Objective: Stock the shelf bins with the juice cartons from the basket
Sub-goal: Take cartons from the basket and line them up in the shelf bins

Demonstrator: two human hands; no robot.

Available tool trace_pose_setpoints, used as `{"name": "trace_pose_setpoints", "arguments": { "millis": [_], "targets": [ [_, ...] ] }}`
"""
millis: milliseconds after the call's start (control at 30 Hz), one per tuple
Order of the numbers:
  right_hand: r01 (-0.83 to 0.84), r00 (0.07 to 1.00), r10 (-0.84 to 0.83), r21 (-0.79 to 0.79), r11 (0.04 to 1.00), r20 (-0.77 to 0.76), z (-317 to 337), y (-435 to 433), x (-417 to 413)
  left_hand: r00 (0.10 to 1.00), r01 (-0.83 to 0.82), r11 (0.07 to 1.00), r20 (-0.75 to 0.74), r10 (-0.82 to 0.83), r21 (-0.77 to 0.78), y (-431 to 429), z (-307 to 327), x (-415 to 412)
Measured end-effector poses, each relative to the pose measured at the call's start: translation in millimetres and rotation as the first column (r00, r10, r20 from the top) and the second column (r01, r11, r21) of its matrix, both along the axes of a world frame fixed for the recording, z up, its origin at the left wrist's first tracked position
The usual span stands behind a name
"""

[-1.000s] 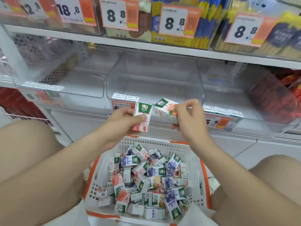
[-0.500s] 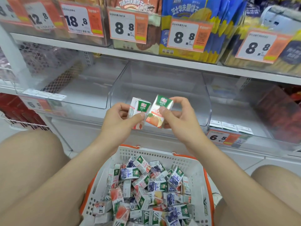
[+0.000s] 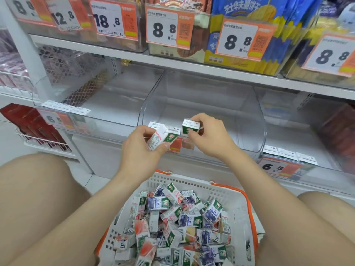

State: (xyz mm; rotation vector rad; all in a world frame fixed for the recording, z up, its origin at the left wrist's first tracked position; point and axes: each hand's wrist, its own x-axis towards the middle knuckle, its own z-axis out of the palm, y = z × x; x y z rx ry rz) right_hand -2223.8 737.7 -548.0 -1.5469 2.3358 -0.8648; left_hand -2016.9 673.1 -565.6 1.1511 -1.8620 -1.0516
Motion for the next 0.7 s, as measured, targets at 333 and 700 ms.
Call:
{"name": "trace_pose_setpoints", "arguments": {
  "millis": [333,700],
  "targets": [
    [-0.069,0.980,0.093,0.137,0.988,-0.176,5,-2,5,0.997,0.072,0.991,-0.026,-0.070,0.115,-4,-2,-3],
    [-0.181,0.898,0.264,-0.251,0.951,0.352,19,13,63,0.853,0.515,0.793,-0.281,-0.439,0.325,-29,36,36]
  ]
}}
